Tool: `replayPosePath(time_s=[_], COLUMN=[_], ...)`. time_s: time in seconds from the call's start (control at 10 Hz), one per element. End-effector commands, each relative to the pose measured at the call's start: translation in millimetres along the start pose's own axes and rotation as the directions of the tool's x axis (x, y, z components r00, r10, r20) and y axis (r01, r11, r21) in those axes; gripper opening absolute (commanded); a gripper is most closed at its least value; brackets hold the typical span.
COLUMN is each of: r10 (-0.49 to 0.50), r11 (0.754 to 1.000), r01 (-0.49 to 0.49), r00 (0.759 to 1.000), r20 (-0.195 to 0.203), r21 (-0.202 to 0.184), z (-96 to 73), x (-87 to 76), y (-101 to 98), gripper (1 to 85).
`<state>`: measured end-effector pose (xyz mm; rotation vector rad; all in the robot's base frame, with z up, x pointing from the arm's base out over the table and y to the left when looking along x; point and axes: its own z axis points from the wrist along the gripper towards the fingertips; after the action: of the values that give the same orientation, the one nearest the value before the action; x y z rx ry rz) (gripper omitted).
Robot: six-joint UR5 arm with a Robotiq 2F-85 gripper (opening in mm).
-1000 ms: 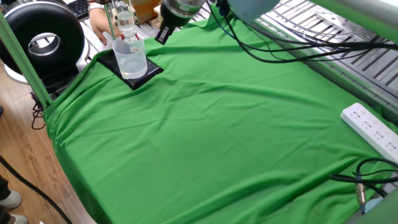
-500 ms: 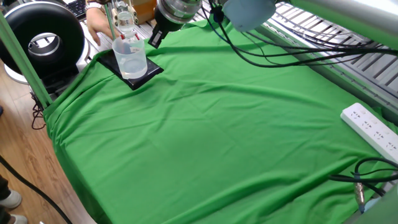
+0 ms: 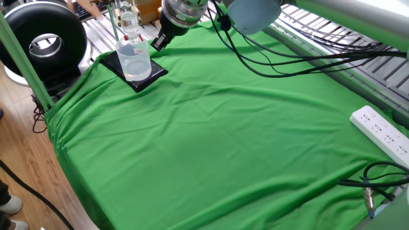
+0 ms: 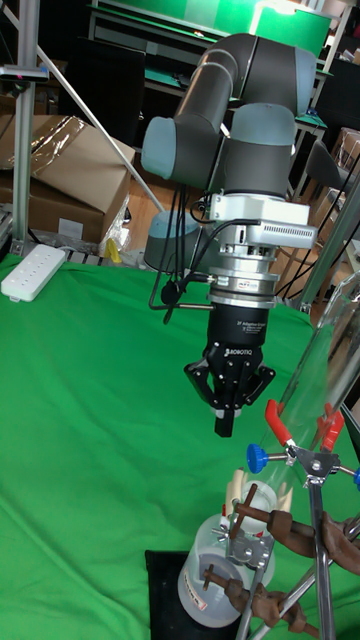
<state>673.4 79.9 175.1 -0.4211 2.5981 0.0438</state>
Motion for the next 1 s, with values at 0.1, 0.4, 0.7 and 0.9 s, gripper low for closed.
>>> replayPosePath(time_s=[0.1,0.4,0.7,0.9], r10=[0.052,0.111,0.12,0.159], r11=[0.998,0.993,0.993,0.987], r01=[-0.052,-0.11,-0.12,-0.159], r00=[0.998,0.994,0.993,0.987], r20=[-0.02,0.023,0.016,0.002], r21=[-0.019,-0.04,-0.008,-0.022], z=[5.8,9.8,9.0,5.2], x=[6.3,-5.1,-2.8,-0.8], y=[2.5,8.4,0.3,4.7], gripper=[1.3,1.3,1.3,1.3])
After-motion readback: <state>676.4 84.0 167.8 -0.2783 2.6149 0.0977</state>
